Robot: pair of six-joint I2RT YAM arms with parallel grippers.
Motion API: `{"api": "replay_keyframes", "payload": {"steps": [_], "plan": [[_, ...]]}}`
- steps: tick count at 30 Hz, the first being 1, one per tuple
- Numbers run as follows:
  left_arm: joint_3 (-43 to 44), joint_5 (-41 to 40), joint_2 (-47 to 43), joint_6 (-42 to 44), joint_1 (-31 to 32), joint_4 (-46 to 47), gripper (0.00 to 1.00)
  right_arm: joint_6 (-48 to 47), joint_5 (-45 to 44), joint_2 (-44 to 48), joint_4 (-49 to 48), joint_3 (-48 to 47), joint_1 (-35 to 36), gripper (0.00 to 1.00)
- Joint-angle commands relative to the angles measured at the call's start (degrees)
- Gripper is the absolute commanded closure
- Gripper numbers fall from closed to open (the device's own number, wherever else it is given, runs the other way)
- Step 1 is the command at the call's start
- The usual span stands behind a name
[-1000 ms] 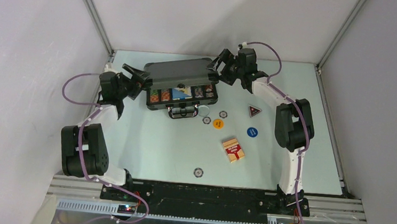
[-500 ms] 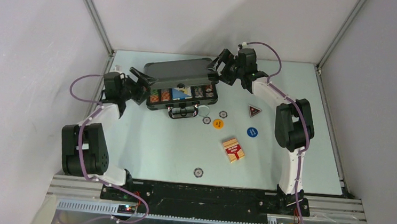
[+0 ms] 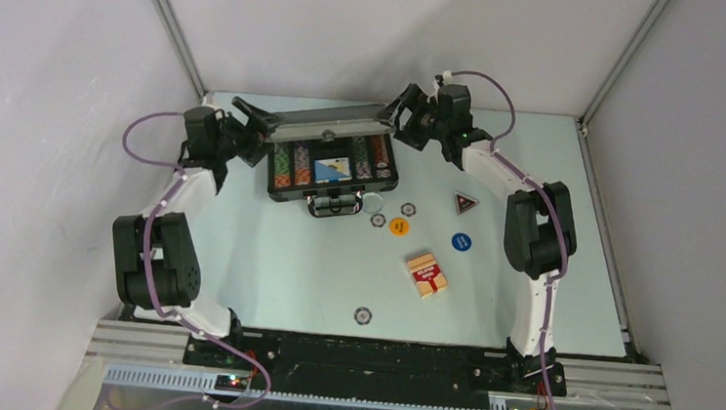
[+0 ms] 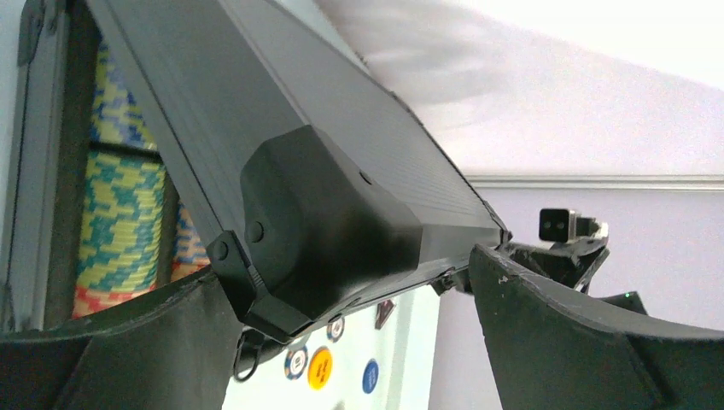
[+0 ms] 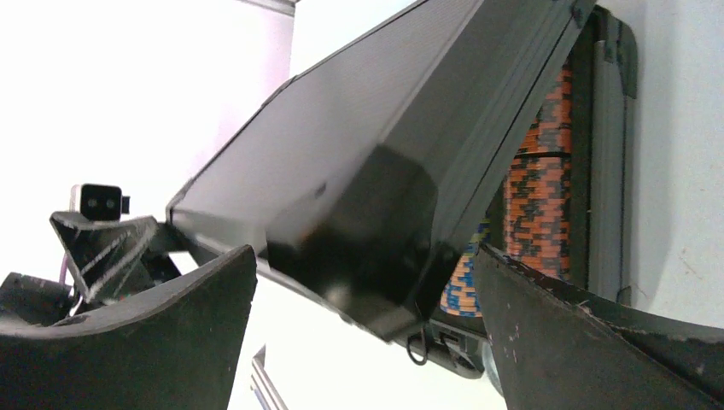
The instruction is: Pack up texas hold em set
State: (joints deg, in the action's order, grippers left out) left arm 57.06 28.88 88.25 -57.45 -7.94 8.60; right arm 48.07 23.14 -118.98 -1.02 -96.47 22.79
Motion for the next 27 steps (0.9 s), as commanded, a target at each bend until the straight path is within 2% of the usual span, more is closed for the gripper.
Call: {"api": "replay_keyframes", "payload": {"steps": [1,5,13,21,27], "plan": [[6.76,1.29,3.33,-1.79,0.16,4.87,0.02,0.38,2.27,5.40,-2.26,-1.53,-0.59,0.00],[13.52,1.81,7.40,-2.73,0.11,4.89,0.02,-0.92,-1.41,10.24,-2.68,2.68,-2.91,0.00],[23.84,1.84,14.79,-2.58,0.14,4.93,0.02,-2.20,-8.82,25.69,-9.77,18.17,-9.09,0.00],[32.10,2.04,20.16,-1.42,0.08,4.92,0.02,-3.94,-9.50,36.93,-8.78,27.07,-10.99,0.00],[35.37,2.32,22.53,0.40,-0.30,4.90,0.02,-3.88,-9.38,41.76,-8.04,31.85,-10.92,0.00]]}}
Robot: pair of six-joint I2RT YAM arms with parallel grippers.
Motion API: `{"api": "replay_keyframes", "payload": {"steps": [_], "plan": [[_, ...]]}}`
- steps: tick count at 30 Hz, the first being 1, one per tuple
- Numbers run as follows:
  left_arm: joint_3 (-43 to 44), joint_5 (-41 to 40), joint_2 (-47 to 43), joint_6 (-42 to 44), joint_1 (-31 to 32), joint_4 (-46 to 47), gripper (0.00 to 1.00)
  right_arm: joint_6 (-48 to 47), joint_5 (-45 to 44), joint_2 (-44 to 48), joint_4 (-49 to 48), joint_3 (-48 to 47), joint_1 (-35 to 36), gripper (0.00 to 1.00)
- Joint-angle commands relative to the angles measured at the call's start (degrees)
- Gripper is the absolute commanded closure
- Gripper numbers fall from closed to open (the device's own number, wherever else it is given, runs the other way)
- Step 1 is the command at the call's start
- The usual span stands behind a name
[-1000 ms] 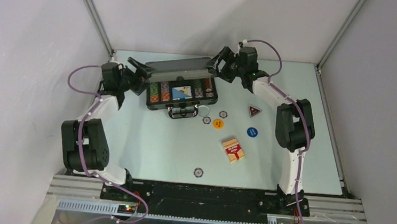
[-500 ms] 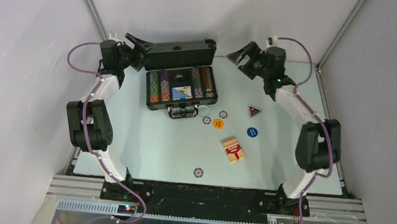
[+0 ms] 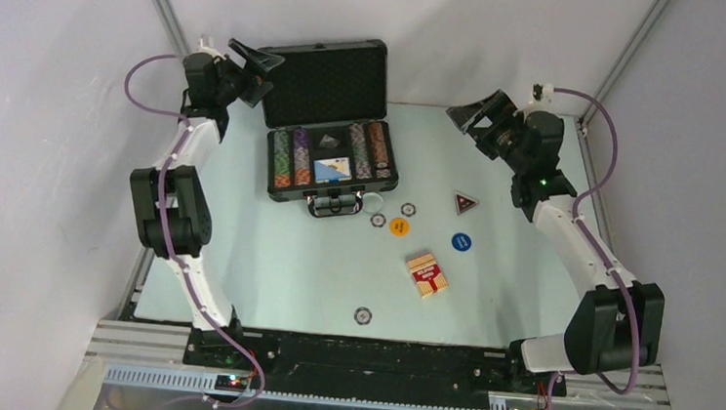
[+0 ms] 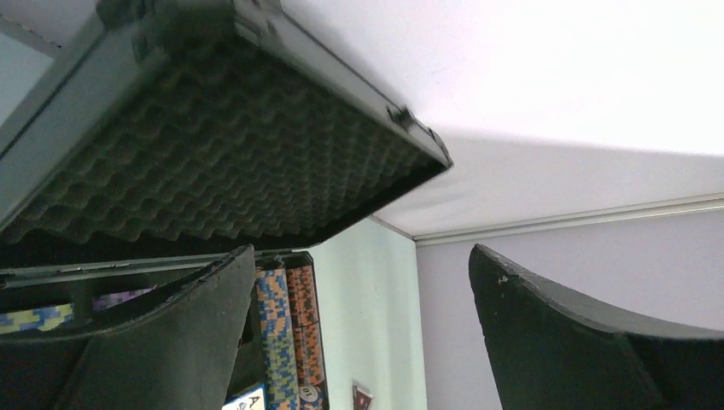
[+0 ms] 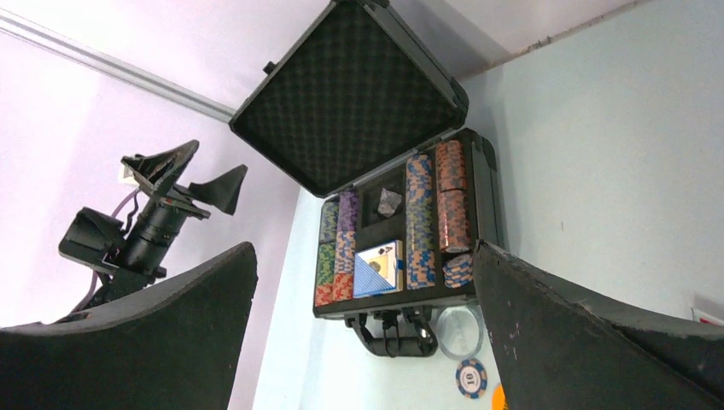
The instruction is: Pack up texas hold em set
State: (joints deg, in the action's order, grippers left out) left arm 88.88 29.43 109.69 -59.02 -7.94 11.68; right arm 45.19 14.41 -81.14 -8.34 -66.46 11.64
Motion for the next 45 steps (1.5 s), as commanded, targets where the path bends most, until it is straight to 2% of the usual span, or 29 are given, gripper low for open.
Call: {"api": "replay_keyframes", "payload": {"steps": [1,8,13,16,18,19,21,22,24,26,30,32,33,36,37,41,45], "plan": [[3.70,2.08,1.44,2.09,-0.35,1.85,0.02,-1.07,-0.63,4.44,-0.67,2.33,0.20,0.00],[-2.71,2.21,-4.75,6.36,-0.11,1.81,0.02,-4.16,-2.71,9.46,2.73,5.17,0.83,0.00],[-12.66,0.94,-17.08,8.12,-0.05,1.44,0.02,-7.70,-10.35,12.07,12.73,5.28,2.54,0.00],[-16.59,-0.23,-25.92,12.04,0.13,-2.66,0.02,-7.67,-14.03,12.97,17.82,5.50,1.66,0.00],[-17.73,-5.11,-31.64,17.71,0.68,-9.27,0.02,-6.08,-13.64,13.59,20.72,6.33,-0.35,0.00],[-17.70,-7.12,-33.44,19.87,1.49,-16.22,0.02,-5.73,-12.62,13.94,21.37,7.44,-1.38,0.00],[-17.09,-15.76,-38.84,29.57,3.27,-25.40,0.02,-5.12,-6.53,14.05,20.10,9.71,-4.75,0.00],[-17.04,-21.47,-42.43,31.47,3.85,-27.95,0.02,-4.61,-1.70,14.07,18.42,10.53,-7.02,0.00],[-17.98,-27.60,-47.94,35.73,4.62,-33.03,0.02,-4.35,3.03,13.95,16.87,12.81,-9.18,0.03],[-21.01,-33.38,-53.26,39.73,4.72,-36.21,0.02,-5.40,3.40,14.26,18.18,13.38,-9.22,0.06],[-26.79,-45.02,-62.86,45.70,4.69,-40.34,0.02,-9.78,-6.78,17.65,21.68,13.86,-3.49,0.07],[-29.93,-47.23,-66.48,45.76,4.75,-40.88,0.02,-12.34,-13.99,19.35,21.90,14.65,1.11,0.07],[-30.93,-47.28,-68.30,44.94,4.71,-40.93,0.02,-13.53,-17.36,19.84,21.71,14.85,3.96,0.07],[-35.60,-47.81,-70.59,42.25,4.63,-41.02,0.02,-14.39,-19.31,20.76,19.88,16.46,7.47,0.07],[-37.45,-46.43,-71.49,41.48,4.53,-41.59,0.02,-15.61,-20.06,20.29,18.54,17.24,11.20,0.06],[-39.31,-42.28,-72.26,41.39,4.52,-43.29,0.02,-19.20,-23.95,17.12,16.70,17.41,18.00,0.07],[-42.06,-37.83,-74.31,41.97,4.60,-44.80,0.02,-18.90,-24.77,11.97,13.66,17.27,21.30,0.11]]}}
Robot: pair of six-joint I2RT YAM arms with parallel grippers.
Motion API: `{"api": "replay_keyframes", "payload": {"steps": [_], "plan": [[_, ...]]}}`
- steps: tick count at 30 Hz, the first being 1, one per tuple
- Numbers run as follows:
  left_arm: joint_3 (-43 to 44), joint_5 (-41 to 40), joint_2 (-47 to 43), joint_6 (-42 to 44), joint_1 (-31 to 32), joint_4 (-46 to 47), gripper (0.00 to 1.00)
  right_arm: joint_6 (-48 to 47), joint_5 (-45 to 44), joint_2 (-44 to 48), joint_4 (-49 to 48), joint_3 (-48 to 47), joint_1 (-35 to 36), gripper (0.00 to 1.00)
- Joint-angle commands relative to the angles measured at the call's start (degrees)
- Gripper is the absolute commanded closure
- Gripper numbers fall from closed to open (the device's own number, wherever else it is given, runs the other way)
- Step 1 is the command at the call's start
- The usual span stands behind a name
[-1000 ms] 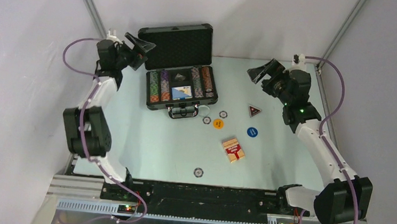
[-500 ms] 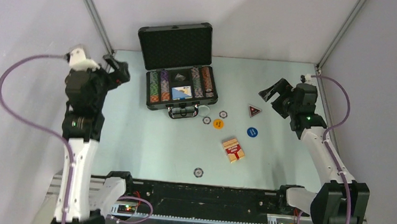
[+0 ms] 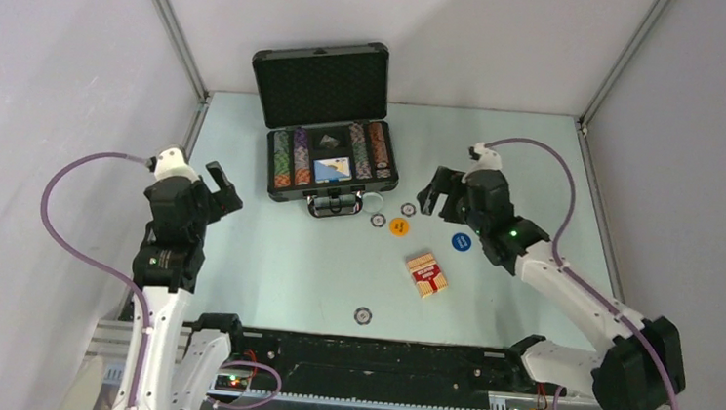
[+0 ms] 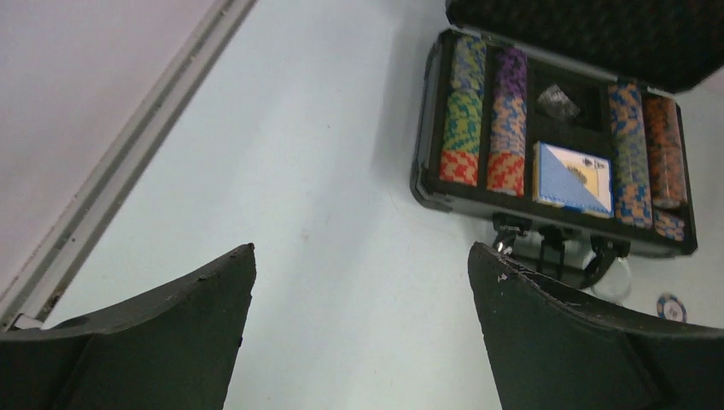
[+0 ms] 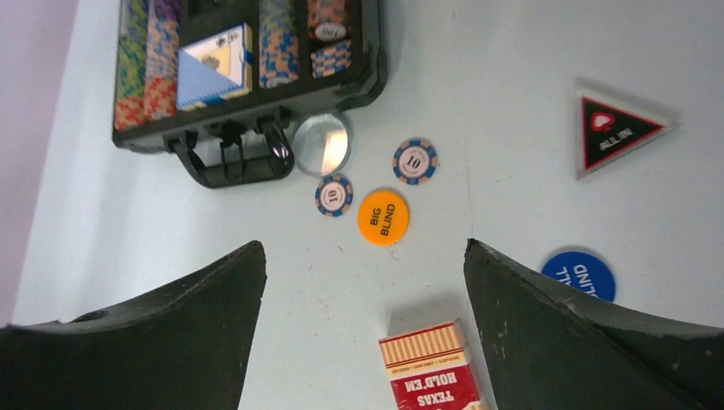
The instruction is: Pack up texas hold em set
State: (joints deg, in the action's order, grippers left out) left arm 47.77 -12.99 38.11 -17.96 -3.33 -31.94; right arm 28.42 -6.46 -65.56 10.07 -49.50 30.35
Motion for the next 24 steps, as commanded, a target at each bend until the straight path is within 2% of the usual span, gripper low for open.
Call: {"api": "replay_keyframes", "payload": {"steps": [1,13,19,24], "plan": [[-1.65,5.32,-3.15,1.08,0.04,-1.56,0.02,-1.96,-3.68,-5.30,-5.72,0.02,3.09,0.12],[-2.42,5.61,-6.50,1.70,0.38,-2.09,0.02,2.68,-4.84,-30.28,-13.36,-11.87,7.31,0.21],[-2.24,6.17,-6.47,1.87,1.57,-2.05,0.02,2.43,-6.31,-40.49,-12.86,-21.21,8.62,0.23],[-2.15,5.93,-6.30,2.62,2.78,-2.06,0.02,3.55,-7.92,-46.15,-12.45,-24.26,8.67,0.26]]}}
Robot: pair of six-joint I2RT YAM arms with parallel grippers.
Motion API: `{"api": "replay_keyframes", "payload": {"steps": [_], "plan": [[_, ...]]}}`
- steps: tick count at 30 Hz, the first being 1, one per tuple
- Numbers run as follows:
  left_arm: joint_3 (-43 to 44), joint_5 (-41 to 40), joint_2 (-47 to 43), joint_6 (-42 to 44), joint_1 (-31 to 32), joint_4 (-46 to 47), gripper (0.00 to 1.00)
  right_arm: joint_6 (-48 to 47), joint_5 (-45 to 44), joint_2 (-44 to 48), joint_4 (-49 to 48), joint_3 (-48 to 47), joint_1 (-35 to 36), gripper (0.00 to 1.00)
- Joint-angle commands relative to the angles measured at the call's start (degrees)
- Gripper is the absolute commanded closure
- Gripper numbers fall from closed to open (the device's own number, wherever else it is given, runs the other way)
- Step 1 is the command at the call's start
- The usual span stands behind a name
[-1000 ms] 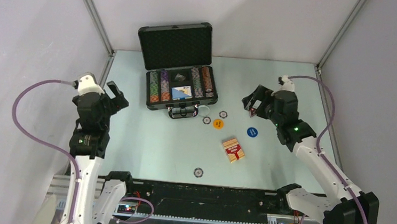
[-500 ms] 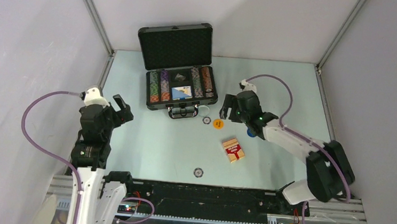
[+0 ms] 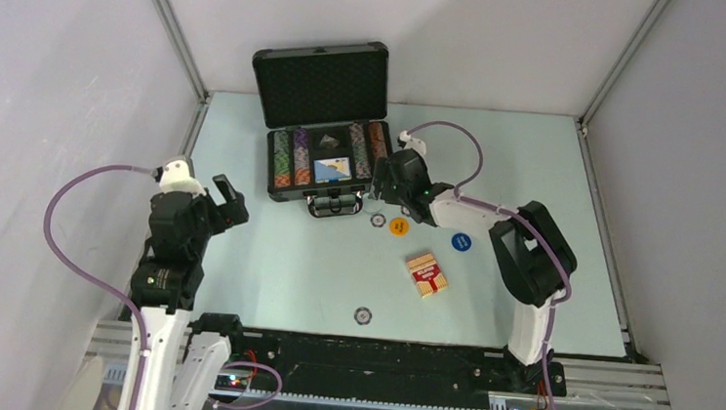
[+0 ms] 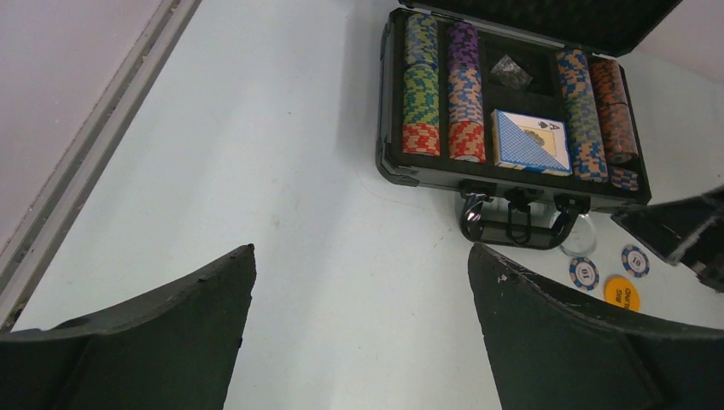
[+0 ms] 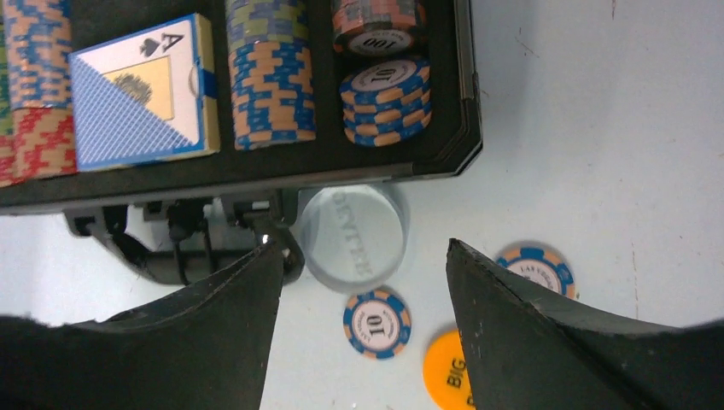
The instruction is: Pack up texas hold em set
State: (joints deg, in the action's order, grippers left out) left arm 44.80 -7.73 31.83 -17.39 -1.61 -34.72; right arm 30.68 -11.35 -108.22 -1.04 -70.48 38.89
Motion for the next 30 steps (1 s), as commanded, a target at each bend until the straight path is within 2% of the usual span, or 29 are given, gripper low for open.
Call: {"api": "replay_keyframes", "payload": {"steps": [1,19,23,27,30], "plan": [[0.86,0.59,-0.02,2.19,2.55,0.66,0.02,1.44,-3.22,-4.05,-1.05,-4.12,0.19,0.28],[0.86,0.11,0.68,2.80,3.91,0.20,0.02,3.77,-5.55,-13.83,0.77,-10.96,1.29,0.29],[0.90,0.40,0.76,2.86,3.89,0.22,0.02,3.67,-5.81,-15.20,4.19,-12.35,1.98,0.29],[0.91,0.57,0.85,2.96,3.93,0.19,0.02,2.76,-6.96,-16.25,8.75,-13.86,3.12,0.32],[0.90,0.81,0.71,2.97,3.92,0.16,0.02,1.96,-7.46,-16.20,11.62,-14.07,3.63,0.41]]}}
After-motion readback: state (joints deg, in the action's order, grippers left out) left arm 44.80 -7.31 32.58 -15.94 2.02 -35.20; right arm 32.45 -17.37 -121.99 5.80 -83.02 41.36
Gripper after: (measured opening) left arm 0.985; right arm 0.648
